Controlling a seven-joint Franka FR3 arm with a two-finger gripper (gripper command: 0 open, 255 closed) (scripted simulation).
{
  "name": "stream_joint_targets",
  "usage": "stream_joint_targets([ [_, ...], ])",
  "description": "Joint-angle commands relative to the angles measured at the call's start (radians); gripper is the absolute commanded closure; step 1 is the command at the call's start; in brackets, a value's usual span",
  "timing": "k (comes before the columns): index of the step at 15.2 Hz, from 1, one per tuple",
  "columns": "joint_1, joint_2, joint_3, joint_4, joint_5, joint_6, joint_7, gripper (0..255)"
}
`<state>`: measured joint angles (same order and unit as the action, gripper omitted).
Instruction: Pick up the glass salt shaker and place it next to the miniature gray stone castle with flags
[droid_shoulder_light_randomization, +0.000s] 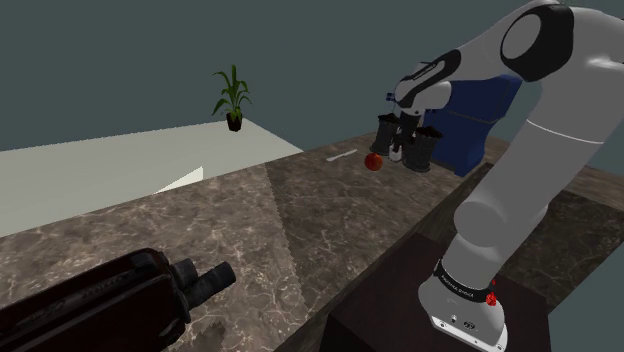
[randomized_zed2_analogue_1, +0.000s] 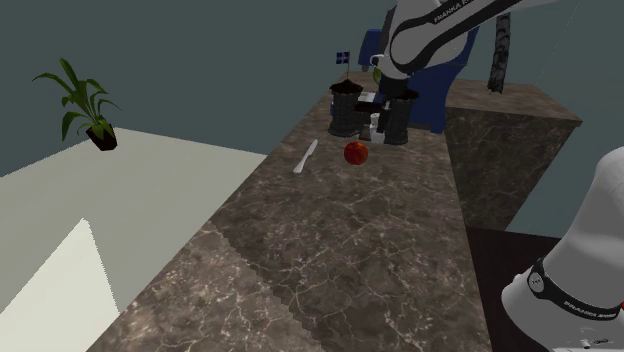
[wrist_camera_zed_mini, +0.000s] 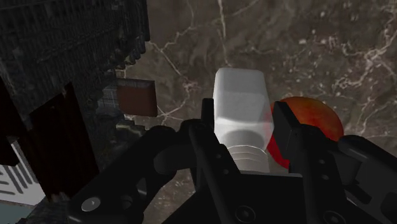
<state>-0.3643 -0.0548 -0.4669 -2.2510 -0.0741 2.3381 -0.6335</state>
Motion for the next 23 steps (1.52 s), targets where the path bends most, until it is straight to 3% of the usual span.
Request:
stream_joint_targets([
  [1,0.000,0.018,-0.002,-0.011,0.010,0.028,-0.007,255],
  [8,-0.001,0.083,-0.004,-0.051,0.049,0.127,-0.033,255],
  [16,-0.001,0.083,-0.004,-0.051,0.049,0.127,-0.033,255],
  [17,-0.001,0.083,-0.004,-0.051,0.049,0.127,-0.033,0],
  [23,0.000,0.054,-0.004,-0.045,0.030,0.094,-0.019,0],
])
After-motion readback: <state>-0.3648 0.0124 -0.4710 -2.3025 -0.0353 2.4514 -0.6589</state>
